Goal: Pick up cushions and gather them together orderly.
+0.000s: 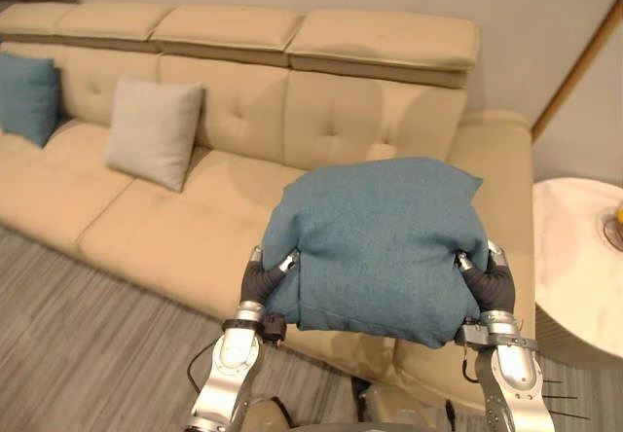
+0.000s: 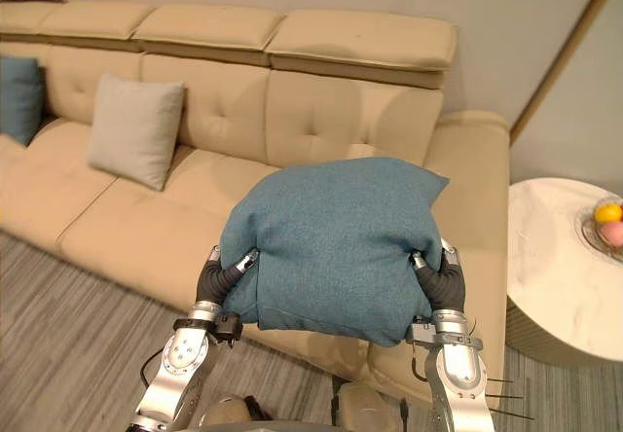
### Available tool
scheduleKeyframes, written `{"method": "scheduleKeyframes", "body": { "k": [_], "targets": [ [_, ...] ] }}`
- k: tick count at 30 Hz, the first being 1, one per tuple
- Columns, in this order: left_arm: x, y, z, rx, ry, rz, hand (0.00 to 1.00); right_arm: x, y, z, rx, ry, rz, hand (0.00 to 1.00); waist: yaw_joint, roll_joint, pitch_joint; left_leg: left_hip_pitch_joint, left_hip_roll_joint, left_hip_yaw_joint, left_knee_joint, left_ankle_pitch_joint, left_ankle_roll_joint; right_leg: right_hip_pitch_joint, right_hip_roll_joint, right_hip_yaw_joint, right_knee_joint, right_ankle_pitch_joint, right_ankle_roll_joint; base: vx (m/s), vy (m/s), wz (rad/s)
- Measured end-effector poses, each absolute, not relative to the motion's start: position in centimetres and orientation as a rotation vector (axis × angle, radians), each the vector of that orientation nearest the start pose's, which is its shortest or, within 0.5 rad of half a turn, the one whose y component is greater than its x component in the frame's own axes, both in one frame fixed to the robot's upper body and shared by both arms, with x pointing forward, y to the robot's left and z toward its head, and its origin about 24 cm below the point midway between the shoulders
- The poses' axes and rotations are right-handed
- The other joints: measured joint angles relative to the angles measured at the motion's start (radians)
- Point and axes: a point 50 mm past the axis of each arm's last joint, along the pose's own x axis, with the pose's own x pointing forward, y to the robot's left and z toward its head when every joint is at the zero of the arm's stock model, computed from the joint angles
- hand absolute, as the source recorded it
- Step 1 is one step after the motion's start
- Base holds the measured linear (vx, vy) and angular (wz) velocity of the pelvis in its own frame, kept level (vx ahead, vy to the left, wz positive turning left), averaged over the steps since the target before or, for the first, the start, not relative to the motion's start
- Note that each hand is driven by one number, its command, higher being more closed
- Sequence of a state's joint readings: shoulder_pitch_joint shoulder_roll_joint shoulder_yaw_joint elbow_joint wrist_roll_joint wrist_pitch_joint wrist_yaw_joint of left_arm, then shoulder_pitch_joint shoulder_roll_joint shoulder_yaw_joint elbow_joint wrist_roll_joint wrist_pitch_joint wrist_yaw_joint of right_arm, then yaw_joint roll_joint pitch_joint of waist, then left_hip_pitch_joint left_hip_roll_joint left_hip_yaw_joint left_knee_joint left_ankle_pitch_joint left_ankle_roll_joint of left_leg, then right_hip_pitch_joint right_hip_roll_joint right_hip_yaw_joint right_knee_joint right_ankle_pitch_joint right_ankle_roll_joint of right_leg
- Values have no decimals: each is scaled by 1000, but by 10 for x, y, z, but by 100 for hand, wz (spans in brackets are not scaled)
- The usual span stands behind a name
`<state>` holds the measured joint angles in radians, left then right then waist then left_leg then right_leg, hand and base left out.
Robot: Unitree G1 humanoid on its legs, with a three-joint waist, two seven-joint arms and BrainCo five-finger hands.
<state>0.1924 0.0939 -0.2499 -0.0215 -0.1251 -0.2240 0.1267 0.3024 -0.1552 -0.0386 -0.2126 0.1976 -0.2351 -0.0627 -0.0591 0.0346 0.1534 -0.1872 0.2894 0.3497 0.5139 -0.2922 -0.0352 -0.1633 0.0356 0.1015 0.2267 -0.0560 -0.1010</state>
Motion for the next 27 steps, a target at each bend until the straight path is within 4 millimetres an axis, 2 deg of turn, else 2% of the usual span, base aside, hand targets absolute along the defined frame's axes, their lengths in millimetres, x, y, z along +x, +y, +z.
{"method": "scheduleKeyframes", "body": {
  "k": [2,4,5,6,7,10,11,13,15,17,20,22,25,26,27],
  "targets": [
    [203,123,17,-97,-5,-39,100,191,-202,51,23,-149,-152,100,14,1,-1,0,-33,-103,-108,18,-26,0,5,88,10,-14,24,182,355,-134],
    [200,123,13,-101,12,-33,100,191,-202,45,21,-122,-153,100,16,12,-11,18,-47,-157,-199,38,-38,-9,23,152,23,-30,53,130,370,-136],
    [196,123,9,-106,33,-27,100,192,-204,39,11,-96,-149,100,18,50,-34,40,-46,-164,-276,90,-31,-32,55,192,31,-39,85,120,437,-157],
    [193,124,3,-102,58,-20,100,196,-202,32,10,-66,-138,100,21,55,-39,61,-50,-159,-274,168,-89,-34,66,225,32,-46,107,129,444,-167],
    [192,127,-1,-93,78,-16,100,197,-201,25,11,-39,-133,100,20,39,-44,68,-60,-140,-260,160,-95,-30,50,235,33,-44,130,165,403,-117],
    [188,133,-15,-51,138,-26,100,194,-199,8,24,35,-132,100,-9,-12,-68,95,-124,-48,-271,163,-82,-47,-29,260,7,-26,190,148,264,-74],
    [187,134,-16,-45,145,-31,100,194,-198,5,23,51,-128,100,-8,-15,-70,103,-143,-22,-271,162,-80,-42,-52,261,-26,-8,206,96,235,-87],
    [187,137,-16,-32,145,-35,100,197,-195,1,24,67,-116,100,-10,-12,-70,120,-163,16,-273,159,-74,-29,-79,267,-85,30,210,82,203,-80],
    [189,142,-15,-19,139,-29,100,204,-192,-1,18,75,-98,100,-8,-10,-70,131,-166,42,-285,159,-74,-30,-84,249,-122,68,201,45,90,-69],
    [193,143,-12,-11,124,-30,100,211,-190,-1,-2,71,-84,100,-9,-4,-70,149,-165,64,-335,165,-65,-34,-87,153,-166,114,176,28,19,-40],
    [195,143,-11,1,118,-34,100,217,-191,-1,-28,75,-66,100,-12,-3,-70,151,-165,63,-360,165,-65,-42,-83,112,-181,130,165,5,-21,-13],
    [197,144,-12,10,117,-35,100,219,-190,-1,-39,75,-61,100,-11,-3,-70,141,-165,60,-364,165,-65,-50,-85,79,-190,142,165,-60,-34,-1],
    [208,146,-11,47,106,-18,100,231,-187,6,-83,42,-55,100,-9,7,-64,85,-168,36,-370,172,-53,-74,-93,2,-251,209,149,-138,-49,13],
    [216,150,-8,69,89,10,100,239,-181,13,-106,10,-43,100,-7,7,-63,44,-174,30,-375,180,-42,-98,-101,-28,-285,241,143,-172,-46,15],
    [220,152,-6,74,77,24,100,244,-177,17,-113,-9,-37,100,-6,5,-61,23,-182,21,-376,181,-39,-108,-109,-44,-303,248,140,-170,-44,23]
  ]
}}
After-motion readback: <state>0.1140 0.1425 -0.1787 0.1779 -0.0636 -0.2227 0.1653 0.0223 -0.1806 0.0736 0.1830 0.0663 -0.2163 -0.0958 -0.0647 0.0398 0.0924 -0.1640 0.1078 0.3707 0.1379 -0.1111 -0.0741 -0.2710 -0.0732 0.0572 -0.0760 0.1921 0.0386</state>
